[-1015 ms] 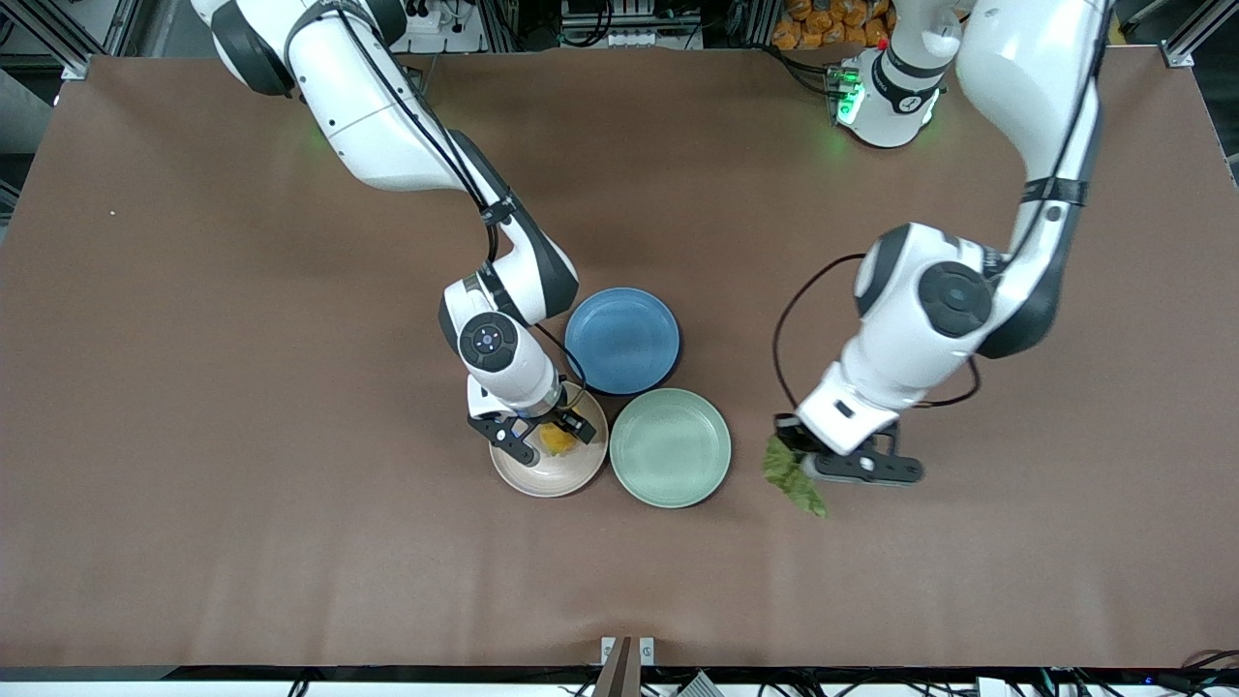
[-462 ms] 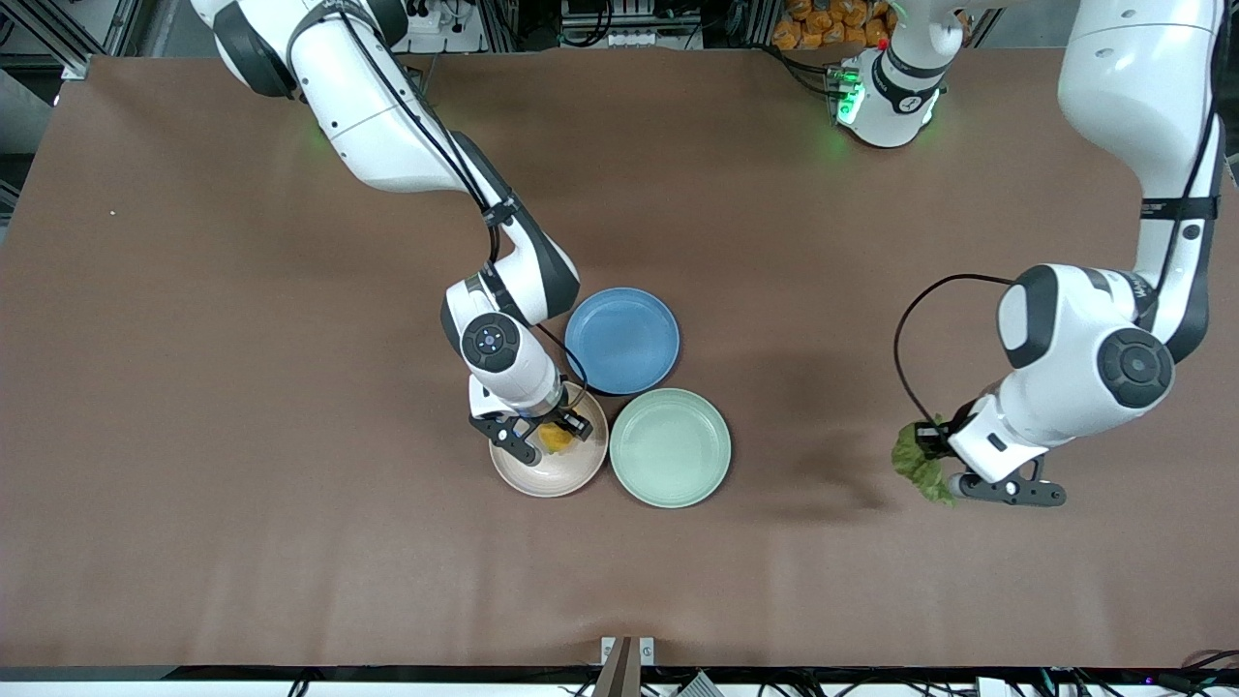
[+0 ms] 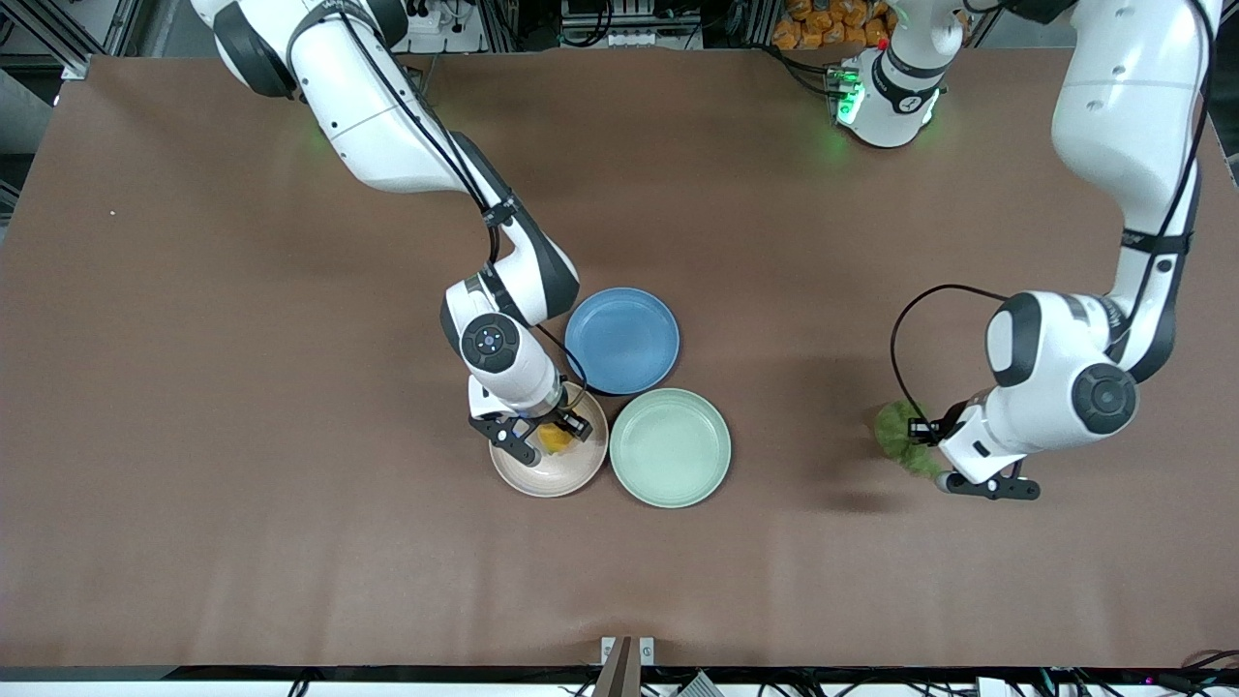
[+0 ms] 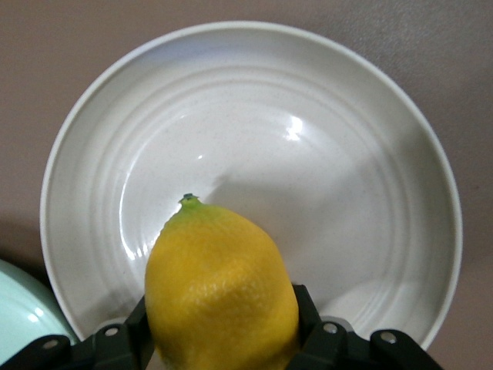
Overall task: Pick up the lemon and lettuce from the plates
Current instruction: 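Lift the lettuce with the left gripper and set it beside the plates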
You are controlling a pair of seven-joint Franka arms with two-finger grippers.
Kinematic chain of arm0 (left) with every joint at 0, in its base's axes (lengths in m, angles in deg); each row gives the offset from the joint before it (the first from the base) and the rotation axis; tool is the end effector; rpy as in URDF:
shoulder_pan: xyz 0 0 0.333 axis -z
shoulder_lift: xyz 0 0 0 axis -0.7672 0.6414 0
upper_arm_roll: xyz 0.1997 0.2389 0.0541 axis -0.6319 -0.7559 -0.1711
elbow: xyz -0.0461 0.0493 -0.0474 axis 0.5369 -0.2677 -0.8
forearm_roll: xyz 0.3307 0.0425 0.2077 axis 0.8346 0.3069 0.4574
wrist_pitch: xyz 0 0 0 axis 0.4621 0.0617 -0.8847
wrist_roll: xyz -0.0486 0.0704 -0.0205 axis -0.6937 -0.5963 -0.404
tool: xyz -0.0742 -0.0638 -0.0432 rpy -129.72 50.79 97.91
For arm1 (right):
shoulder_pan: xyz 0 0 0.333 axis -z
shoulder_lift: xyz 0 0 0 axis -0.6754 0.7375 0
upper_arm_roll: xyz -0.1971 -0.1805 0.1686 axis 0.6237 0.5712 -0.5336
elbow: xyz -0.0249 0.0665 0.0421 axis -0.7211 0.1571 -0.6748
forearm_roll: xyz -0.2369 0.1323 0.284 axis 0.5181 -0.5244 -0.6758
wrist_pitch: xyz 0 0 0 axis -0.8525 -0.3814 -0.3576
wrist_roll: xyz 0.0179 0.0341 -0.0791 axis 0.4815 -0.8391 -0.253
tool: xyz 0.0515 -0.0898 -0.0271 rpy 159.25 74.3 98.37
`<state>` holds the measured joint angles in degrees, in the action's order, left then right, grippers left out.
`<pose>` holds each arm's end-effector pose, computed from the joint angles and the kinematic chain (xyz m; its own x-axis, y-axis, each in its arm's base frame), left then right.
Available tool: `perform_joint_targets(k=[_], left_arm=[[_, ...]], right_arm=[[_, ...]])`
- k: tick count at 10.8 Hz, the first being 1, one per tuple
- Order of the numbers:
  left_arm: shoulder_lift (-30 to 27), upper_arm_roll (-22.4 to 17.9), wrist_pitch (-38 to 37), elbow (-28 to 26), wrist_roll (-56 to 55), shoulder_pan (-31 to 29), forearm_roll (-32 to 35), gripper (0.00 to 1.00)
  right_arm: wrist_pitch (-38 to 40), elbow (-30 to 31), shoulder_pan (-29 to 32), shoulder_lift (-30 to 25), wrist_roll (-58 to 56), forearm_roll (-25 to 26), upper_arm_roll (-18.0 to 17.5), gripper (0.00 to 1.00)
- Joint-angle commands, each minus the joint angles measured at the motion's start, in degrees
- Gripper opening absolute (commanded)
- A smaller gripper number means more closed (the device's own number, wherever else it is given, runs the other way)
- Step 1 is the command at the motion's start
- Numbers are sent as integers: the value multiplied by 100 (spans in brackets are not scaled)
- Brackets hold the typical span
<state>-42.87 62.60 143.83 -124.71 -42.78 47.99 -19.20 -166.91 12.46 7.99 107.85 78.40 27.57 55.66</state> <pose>0.6862 -0.0610 0.2489 0.9933 -0.0989 -0.0603 -0.0942 -0.9926 0.0764 0.6261 0.3985 0.1928 0.8082 -0.5879 -0.0325 -0.5863 -0.7983 -0.1377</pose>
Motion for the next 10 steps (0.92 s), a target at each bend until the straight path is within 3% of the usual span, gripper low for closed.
perform_joint_targets(k=[1, 3, 4, 8, 10], left_arm=[[131, 13, 125, 82, 77, -43, -50, 56], [0, 4, 116, 134, 78, -52, -50, 92], [-175, -5, 55, 135, 138, -70, -41, 100], [-1115, -14, -585, 161, 218, -122, 29, 100], [-1511, -14, -1260, 545, 218, -131, 335, 100]], right_arm=[[556, -470, 82, 132, -113, 27, 33, 2], [1136, -770, 179, 106, -253, 27, 33, 2], [1339, -867, 214, 97, -332, 18, 33, 2], [2612, -1297, 582, -70, -1322, 18, 42, 2], [3289, -1570, 846, -149, -1999, 27, 42, 2]])
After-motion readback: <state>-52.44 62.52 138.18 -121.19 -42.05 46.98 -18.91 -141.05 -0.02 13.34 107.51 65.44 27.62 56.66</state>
